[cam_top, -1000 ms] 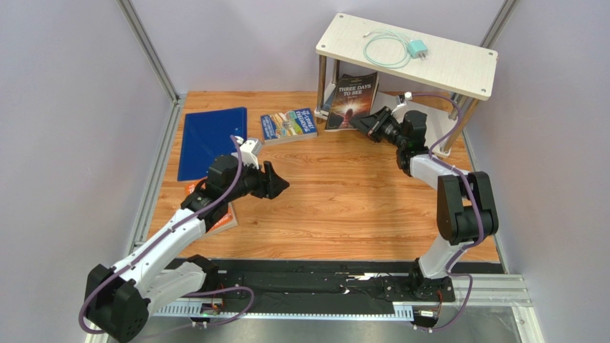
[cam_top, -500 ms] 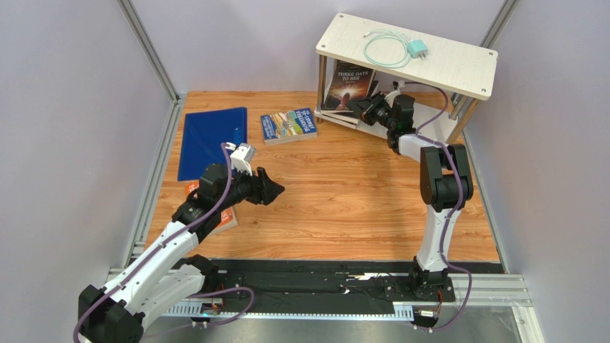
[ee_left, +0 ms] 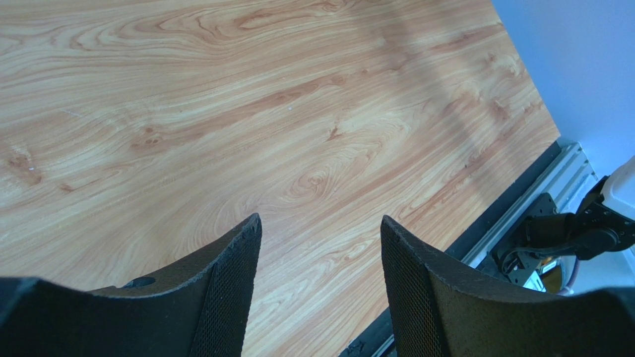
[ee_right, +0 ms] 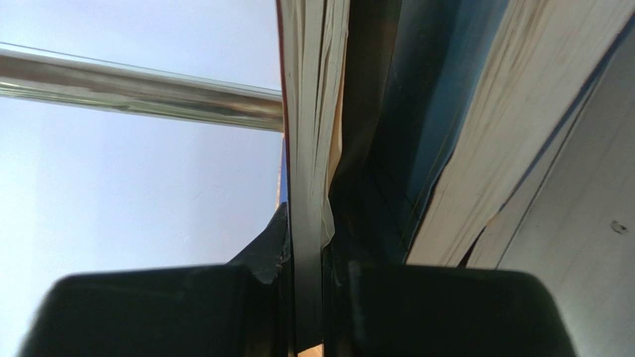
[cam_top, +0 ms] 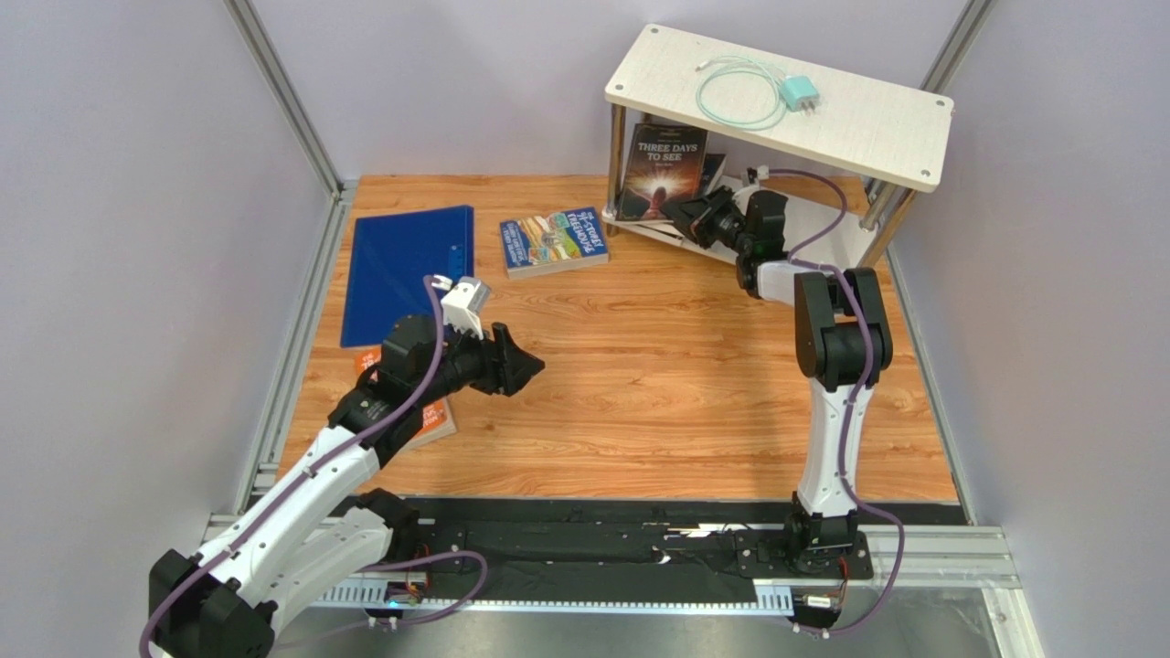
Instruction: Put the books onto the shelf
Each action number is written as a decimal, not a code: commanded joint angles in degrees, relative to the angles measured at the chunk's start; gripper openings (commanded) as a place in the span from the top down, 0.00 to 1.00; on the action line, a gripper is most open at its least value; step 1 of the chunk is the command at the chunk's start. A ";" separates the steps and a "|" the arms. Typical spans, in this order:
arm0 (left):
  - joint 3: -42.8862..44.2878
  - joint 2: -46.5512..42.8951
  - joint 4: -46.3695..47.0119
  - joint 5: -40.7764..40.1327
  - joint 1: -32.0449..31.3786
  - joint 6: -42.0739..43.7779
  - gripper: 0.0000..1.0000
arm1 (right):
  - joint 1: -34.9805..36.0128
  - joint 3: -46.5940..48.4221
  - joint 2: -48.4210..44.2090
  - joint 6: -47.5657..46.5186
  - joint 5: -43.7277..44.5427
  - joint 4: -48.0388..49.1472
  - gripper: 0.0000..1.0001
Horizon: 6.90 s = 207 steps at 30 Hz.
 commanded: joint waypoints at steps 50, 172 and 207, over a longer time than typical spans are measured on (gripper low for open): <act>-0.93 1.54 2.25 1.72 0.21 1.52 0.35 | 0.50 -1.12 -0.71 5.61 0.91 11.28 0.95; 16.04 49.00 -19.64 -2.67 34.84 -11.49 1.00 | 42.87 15.06 4.22 -22.17 1.45 -29.18 0.22; 15.34 32.23 -21.48 -5.74 32.73 -4.37 0.22 | 38.30 7.69 1.76 -18.74 -0.31 -22.68 1.00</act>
